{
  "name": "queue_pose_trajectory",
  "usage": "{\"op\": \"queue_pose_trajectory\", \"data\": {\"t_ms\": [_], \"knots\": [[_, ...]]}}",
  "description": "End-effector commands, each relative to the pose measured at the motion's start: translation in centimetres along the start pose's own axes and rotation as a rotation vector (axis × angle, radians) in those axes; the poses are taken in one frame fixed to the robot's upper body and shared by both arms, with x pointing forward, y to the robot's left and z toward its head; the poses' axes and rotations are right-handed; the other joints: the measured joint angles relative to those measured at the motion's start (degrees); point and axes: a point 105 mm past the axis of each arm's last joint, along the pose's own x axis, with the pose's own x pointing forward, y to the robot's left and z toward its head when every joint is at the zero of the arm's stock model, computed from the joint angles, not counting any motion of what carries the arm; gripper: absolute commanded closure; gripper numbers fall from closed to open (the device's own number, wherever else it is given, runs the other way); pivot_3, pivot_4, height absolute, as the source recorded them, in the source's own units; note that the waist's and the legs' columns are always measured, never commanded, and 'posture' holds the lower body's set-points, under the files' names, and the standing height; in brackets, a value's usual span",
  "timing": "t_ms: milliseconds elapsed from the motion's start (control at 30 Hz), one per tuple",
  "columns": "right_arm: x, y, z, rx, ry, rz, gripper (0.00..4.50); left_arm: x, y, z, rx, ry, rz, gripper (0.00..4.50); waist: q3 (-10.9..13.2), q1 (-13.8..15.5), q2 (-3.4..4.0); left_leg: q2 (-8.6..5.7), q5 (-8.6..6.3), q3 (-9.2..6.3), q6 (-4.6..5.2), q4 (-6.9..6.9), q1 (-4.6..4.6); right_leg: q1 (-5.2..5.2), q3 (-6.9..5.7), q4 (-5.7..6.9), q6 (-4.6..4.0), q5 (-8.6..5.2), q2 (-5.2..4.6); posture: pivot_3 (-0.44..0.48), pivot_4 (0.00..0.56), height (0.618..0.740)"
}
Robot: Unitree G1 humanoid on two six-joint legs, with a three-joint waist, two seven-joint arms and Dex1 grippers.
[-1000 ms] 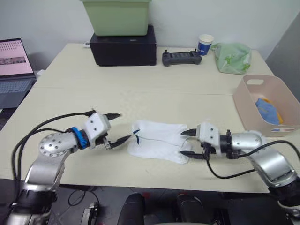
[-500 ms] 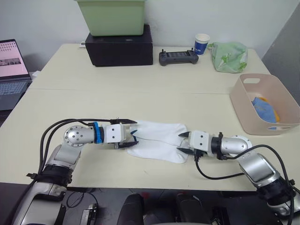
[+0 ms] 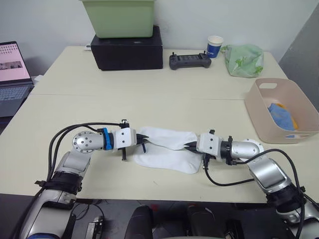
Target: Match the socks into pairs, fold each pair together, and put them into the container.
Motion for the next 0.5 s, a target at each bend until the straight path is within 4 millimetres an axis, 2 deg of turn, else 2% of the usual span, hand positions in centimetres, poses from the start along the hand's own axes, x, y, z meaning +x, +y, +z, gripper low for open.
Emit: {"op": "queue_pose_trajectory", "data": {"t_ms": [33, 133, 267, 400, 500], "knots": [[-1.0, -2.0, 2.2, 0.017, -0.075, -0.035, 4.5, -0.7, 1.9, 1.7, 0.021, -0.061, 0.056, 4.46, 0.0, 0.0, 0.0, 0.0, 0.0, 0.0, 0.0, 0.01, 0.0, 0.0, 0.0, 0.0, 0.0, 0.0, 0.0, 0.0, 0.15, 0.74], [-1.9, -1.9, 3.0, -0.006, -0.088, 0.015, 4.5, -1.5, 2.7, 3.6, 0.058, -0.117, 0.068, 4.46, 0.0, 0.1, 0.0, 0.0, 0.0, -0.02, 0.0, 0.01, 0.0, 0.01, -0.01, -0.01, 0.0, 0.0, -0.01, 0.0, 0.15, 0.74], [-3.1, -0.9, 4.1, 0.002, -0.111, 0.081, 4.5, -2.4, 1.9, 6.0, 0.058, -0.175, 0.02, 4.46, 0.0, 0.1, 0.0, 0.02, 0.0, -0.06, 0.0, 0.0, -0.02, 0.01, 0.03, -0.03, 0.0, 0.0, -0.03, 0.0, 0.15, 0.74], [-5.2, 1.7, 5.7, 0.119, -0.13, 0.221, 4.5, -4.0, -1.7, 8.4, -0.091, -0.205, -0.137, 4.46, 0.0, -0.3, 0.01, 0.09, -0.01, -0.14, 0.01, -0.04, 0.03, 0.01, 0.1, -0.02, 0.0, -0.01, -0.02, 0.0, 0.15, 0.74], [-6.2, 4.4, 5.9, 0.331, -0.125, 0.35, 4.5, -5.6, -4.7, 7.9, -0.31, -0.111, -0.279, 4.46, 0.0, -0.2, 0.01, 0.12, 0.0, -0.17, 0.0, -0.05, 0.05, 0.08, 0.07, -0.02, -0.02, -0.01, -0.02, 0.0, 0.15, 0.74]]}}
